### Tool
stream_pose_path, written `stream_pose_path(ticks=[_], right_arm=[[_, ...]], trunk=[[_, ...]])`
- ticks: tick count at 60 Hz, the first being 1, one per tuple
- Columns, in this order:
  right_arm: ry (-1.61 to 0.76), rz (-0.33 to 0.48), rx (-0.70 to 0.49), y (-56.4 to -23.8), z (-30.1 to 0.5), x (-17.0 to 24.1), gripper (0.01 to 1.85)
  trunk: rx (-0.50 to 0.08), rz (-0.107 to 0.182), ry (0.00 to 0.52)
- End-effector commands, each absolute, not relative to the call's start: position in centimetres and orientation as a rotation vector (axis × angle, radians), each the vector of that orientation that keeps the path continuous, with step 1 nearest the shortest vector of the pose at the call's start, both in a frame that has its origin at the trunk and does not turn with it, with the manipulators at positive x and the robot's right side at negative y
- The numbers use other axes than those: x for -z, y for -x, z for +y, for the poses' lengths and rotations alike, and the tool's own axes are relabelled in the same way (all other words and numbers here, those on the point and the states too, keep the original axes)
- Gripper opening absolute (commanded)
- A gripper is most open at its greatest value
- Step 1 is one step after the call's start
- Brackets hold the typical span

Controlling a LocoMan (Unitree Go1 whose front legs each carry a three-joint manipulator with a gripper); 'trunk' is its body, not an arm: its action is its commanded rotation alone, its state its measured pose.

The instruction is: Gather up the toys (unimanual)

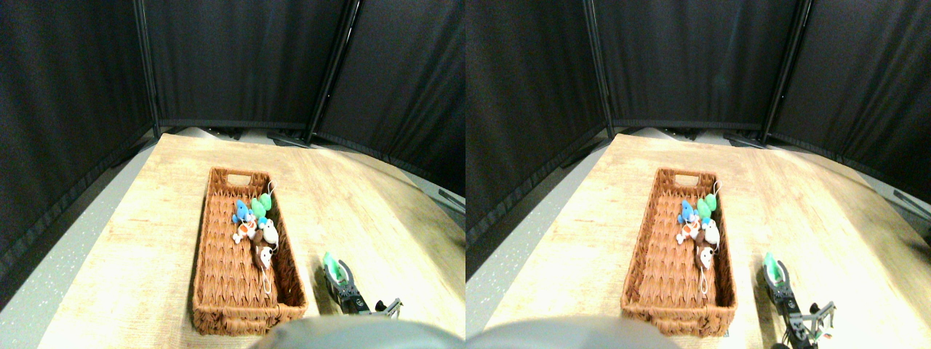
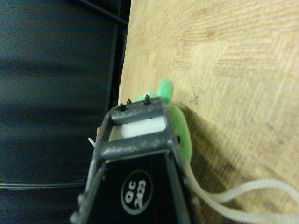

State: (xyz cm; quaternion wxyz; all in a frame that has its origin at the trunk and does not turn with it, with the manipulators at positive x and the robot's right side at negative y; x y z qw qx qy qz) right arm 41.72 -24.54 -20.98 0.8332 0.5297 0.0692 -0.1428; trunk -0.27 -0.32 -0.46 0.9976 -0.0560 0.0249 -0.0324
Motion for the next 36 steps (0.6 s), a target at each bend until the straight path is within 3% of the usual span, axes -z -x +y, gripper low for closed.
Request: stream_pose_path(ticks=[1, 13, 36], right_arm=[[-1.075, 0.114, 0.273, -42.6, -24.2, 19.1, 0.06], [-1.045, 0.142, 0.138, -44.6, -22.7, 16.5, 0.06], [-0.998, 0.194, 0.017, -48.2, -18.5, 12.3, 0.06]], trunk=[[0.061, 0.046, 0.132], [0.038, 0.025, 0.161], [-0.016, 0.006, 0.226]])
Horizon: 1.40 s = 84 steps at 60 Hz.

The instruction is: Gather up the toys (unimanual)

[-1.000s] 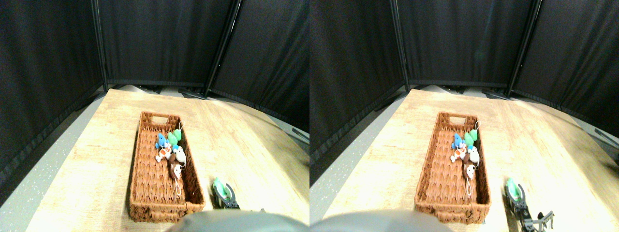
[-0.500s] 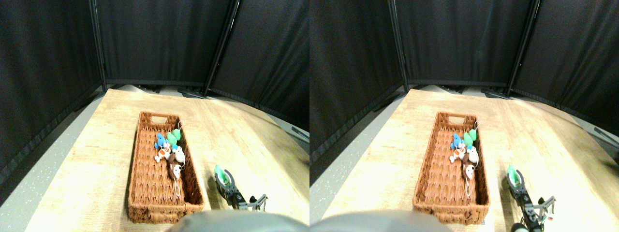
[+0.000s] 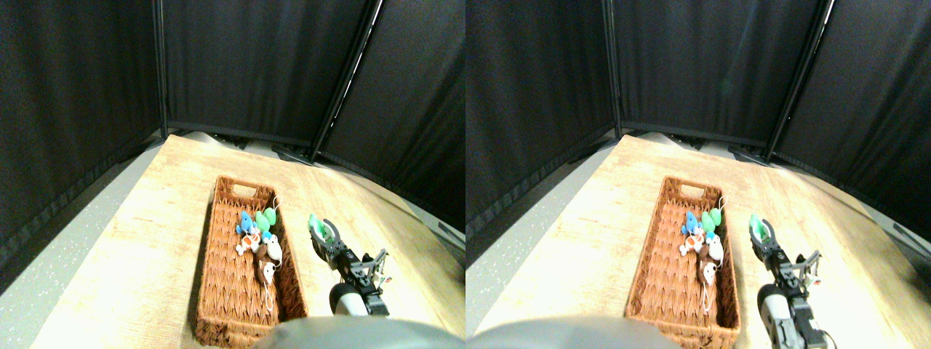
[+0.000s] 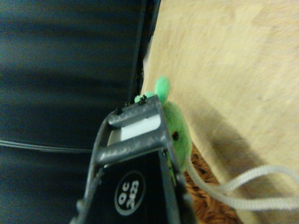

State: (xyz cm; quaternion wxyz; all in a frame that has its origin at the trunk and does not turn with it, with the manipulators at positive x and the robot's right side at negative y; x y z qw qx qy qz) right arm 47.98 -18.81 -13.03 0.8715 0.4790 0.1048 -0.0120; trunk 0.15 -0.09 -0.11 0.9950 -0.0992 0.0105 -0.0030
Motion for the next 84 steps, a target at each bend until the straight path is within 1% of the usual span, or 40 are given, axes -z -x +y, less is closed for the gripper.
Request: stream_pose_path(ticks=[1, 12, 16, 17, 21, 24, 30, 35, 39, 40, 46, 58, 62, 65, 66, 69, 70, 71, 74, 75, 76, 77, 79, 82, 84], right_arm=[[-0.994, 0.197, 0.01, -48.3, -18.3, 12.1, 0.06], [-0.995, 0.227, -0.025, -48.4, -16.6, 10.9, 0.06], [-0.978, 0.237, -0.054, -48.2, -16.0, 10.8, 0.06], [-0.99, 0.258, -0.079, -48.2, -15.6, 10.7, 0.06], [-1.025, 0.271, -0.06, -48.0, -15.0, 10.6, 0.06], [-1.044, 0.294, -0.077, -47.9, -14.4, 10.8, 0.07], [-1.044, 0.318, -0.064, -47.4, -13.1, 11.0, 0.06], [-1.052, 0.345, -0.102, -47.1, -11.8, 11.3, 0.06], [-1.046, 0.352, -0.103, -47.0, -11.2, 11.6, 0.06], [-1.037, 0.366, -0.122, -46.9, -10.7, 11.8, 0.06], [-1.072, 0.4, -0.124, -46.7, -9.9, 12.3, 0.06], [-1.065, 0.447, -0.141, -46.4, -8.6, 13.1, 0.06], [-1.093, 0.467, -0.115, -46.4, -8.5, 13.4, 0.06], [-1.088, 0.462, -0.105, -46.5, -8.5, 13.5, 0.06], [-1.109, 0.466, -0.077, -46.4, -8.4, 13.5, 0.06], [-1.123, 0.488, -0.072, -46.4, -8.4, 13.5, 0.07], [-1.124, 0.506, -0.07, -46.4, -8.5, 13.5, 0.23], [-1.127, 0.516, -0.072, -46.5, -8.5, 13.5, 0.3], [-1.133, 0.575, -0.109, -46.8, -9.0, 13.5, 0.87], [-1.133, 0.575, -0.109, -46.8, -9.0, 13.5, 0.87], [-1.124, 0.576, -0.115, -46.9, -9.1, 13.5, 0.93], [-1.124, 0.58, -0.114, -46.9, -9.2, 13.5, 1.04], [-1.127, 0.581, -0.107, -47.0, -9.4, 13.5, 1.21], [-1.129, 0.579, -0.105, -47.1, -9.6, 13.5, 1.25], [-1.134, 0.565, -0.096, -47.2, -9.8, 13.4, 1.23]], trunk=[[-0.017, 0.005, 0.228], [-0.038, -0.01, 0.256], [-0.05, -0.017, 0.269], [-0.052, -0.018, 0.27], [-0.063, -0.023, 0.283], [-0.072, -0.025, 0.292], [-0.097, -0.032, 0.316], [-0.113, -0.032, 0.336], [-0.124, -0.033, 0.349], [-0.128, -0.033, 0.353], [-0.139, -0.035, 0.366], [-0.148, -0.031, 0.373], [-0.147, -0.03, 0.371], [-0.145, -0.027, 0.369], [-0.144, -0.025, 0.366], [-0.142, -0.023, 0.362], [-0.14, -0.024, 0.359], [-0.138, -0.023, 0.358], [-0.135, -0.021, 0.354], [-0.134, -0.02, 0.353], [-0.132, -0.019, 0.352], [-0.132, -0.018, 0.351], [-0.13, -0.016, 0.347], [-0.126, -0.015, 0.341], [-0.124, -0.014, 0.338]])
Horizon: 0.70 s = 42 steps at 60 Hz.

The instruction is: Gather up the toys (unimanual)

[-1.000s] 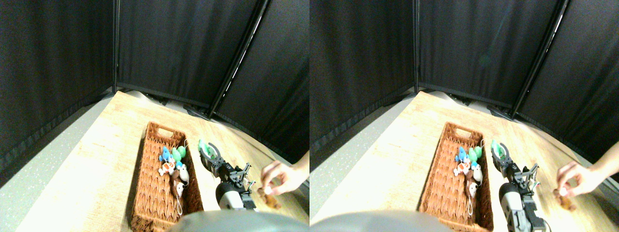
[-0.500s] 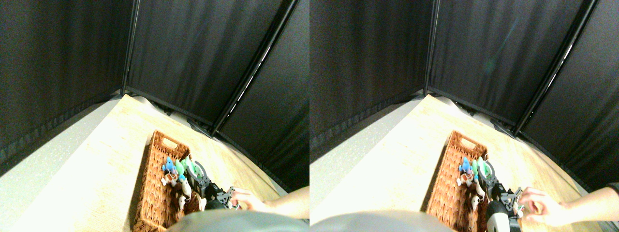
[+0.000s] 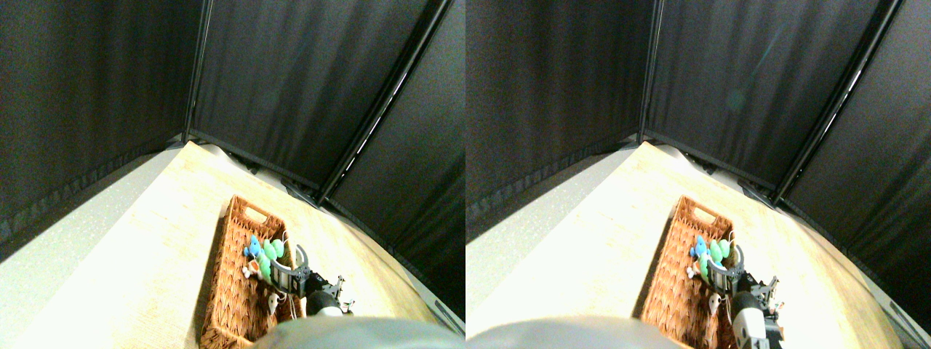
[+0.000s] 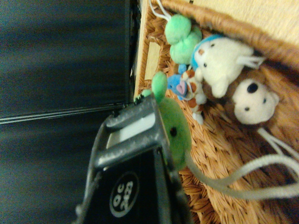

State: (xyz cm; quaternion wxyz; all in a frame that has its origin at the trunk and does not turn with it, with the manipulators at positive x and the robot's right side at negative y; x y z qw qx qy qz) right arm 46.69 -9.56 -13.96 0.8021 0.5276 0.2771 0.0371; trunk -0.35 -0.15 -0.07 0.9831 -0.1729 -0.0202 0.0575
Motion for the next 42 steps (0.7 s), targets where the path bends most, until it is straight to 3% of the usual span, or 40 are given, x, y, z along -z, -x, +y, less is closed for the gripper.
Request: stream_pose_path(ticks=[1, 10, 22, 23, 33, 42], right_arm=[[-1.131, 0.56, -0.096, -47.2, -9.9, 13.4, 1.24], [-1.114, 0.471, -0.065, -47.6, -11.7, 12.7, 1.21], [-1.135, 0.333, 0.018, -48.7, -15.2, 11.9, 0.94], [-1.098, 0.291, 0.007, -48.9, -16.4, 11.8, 0.87], [-1.088, 0.176, 0.061, -49.6, -20.9, 11.7, 0.64], [-1.111, 0.125, 0.136, -48.8, -23.4, 11.9, 0.62]], trunk=[[-0.123, -0.015, 0.335], [-0.101, -0.011, 0.303], [-0.059, -0.003, 0.257], [-0.053, -0.001, 0.252], [-0.013, 0.009, 0.21], [0.017, 0.02, 0.182]])
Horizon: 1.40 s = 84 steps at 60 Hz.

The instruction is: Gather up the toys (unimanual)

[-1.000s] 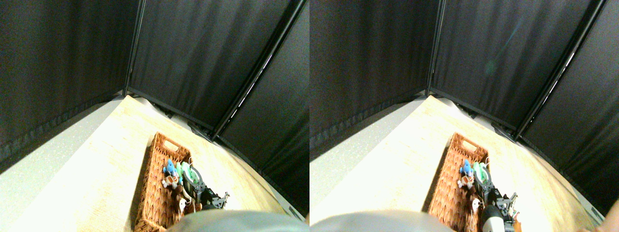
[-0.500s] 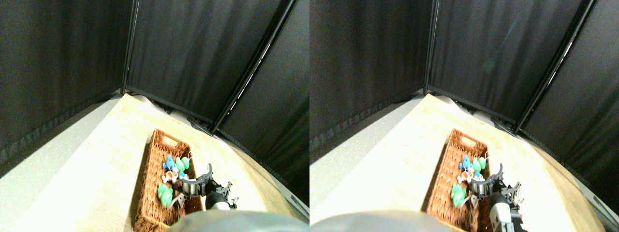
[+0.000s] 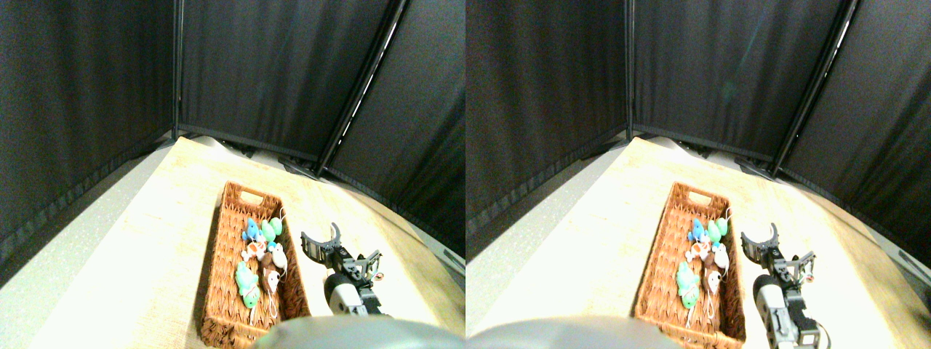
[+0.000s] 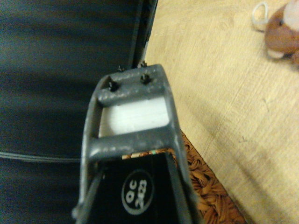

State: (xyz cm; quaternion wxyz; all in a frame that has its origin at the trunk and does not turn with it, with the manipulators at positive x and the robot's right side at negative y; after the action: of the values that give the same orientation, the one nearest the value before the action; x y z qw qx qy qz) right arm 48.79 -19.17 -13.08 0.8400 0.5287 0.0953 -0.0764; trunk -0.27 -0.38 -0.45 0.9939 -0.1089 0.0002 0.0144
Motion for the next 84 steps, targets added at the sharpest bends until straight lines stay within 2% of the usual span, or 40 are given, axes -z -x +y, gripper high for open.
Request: stream_pose_path(ticks=[1, 12, 20, 26, 36, 38, 39, 53, 60, 76, 84], right_arm=[[-1.124, 0.13, 0.133, -48.7, -24.0, 12.1, 0.63], [-1.106, 0.151, 0.181, -47.0, -25.6, 13.3, 0.73], [-1.099, 0.173, 0.192, -46.3, -26.2, 14.4, 0.75], [-1.164, 0.193, 0.261, -45.5, -26.5, 15.3, 0.8], [-1.175, 0.224, 0.295, -45.0, -27.1, 17.2, 0.85], [-1.174, 0.223, 0.296, -45.0, -27.1, 17.3, 0.84], [-1.182, 0.223, 0.308, -45.1, -27.0, 17.8, 0.78], [-1.235, 0.241, 0.39, -45.8, -27.9, 20.3, 0.72], [-1.217, 0.248, 0.412, -46.1, -28.1, 21.3, 0.83], [-1.244, 0.242, 0.445, -47.3, -28.6, 23.0, 0.82], [-1.263, 0.243, 0.459, -47.6, -28.9, 23.4, 0.89]], trunk=[[0.021, 0.02, 0.179], [0.049, 0.03, 0.155], [0.059, 0.039, 0.144], [0.063, 0.039, 0.142], [0.063, 0.045, 0.145], [0.062, 0.045, 0.147], [0.062, 0.045, 0.149], [0.04, 0.04, 0.169], [0.035, 0.039, 0.174], [0.033, 0.044, 0.169], [0.034, 0.044, 0.167]])
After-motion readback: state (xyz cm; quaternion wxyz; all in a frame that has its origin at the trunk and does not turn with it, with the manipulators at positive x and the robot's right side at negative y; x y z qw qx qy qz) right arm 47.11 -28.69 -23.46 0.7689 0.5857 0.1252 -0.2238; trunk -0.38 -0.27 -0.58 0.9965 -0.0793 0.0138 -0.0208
